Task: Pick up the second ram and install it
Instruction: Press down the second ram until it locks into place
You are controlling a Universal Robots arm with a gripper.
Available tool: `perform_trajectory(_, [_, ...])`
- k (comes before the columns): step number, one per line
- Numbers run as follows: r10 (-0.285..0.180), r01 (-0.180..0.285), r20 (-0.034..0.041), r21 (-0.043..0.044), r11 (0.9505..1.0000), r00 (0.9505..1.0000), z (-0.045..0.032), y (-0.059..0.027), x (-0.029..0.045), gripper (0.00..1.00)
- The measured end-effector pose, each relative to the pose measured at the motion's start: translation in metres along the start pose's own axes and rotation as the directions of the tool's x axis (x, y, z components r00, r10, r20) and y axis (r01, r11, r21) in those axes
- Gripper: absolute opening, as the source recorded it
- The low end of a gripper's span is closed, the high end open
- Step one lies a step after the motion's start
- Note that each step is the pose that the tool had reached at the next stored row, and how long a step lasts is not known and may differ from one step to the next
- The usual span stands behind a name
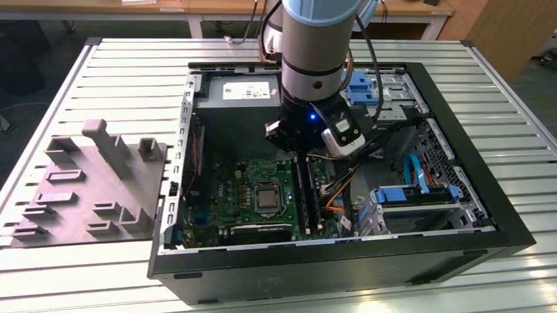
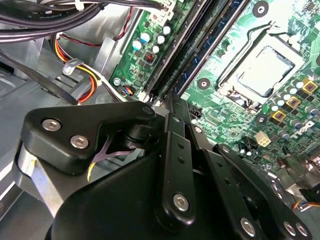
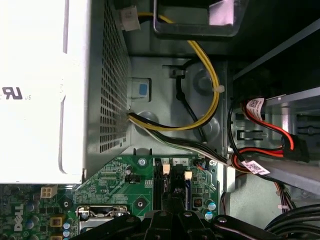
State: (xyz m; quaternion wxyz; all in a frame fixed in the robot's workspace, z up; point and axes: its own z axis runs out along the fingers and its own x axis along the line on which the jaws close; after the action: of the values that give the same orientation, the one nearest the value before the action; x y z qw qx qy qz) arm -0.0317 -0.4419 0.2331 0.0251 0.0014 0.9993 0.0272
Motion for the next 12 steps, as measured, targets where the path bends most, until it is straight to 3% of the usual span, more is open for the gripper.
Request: perform_trajectory(12, [0.0,0.0,0.0002,0.0001,1.0,1.0,0.002,-0.0001,0.0015,0.1])
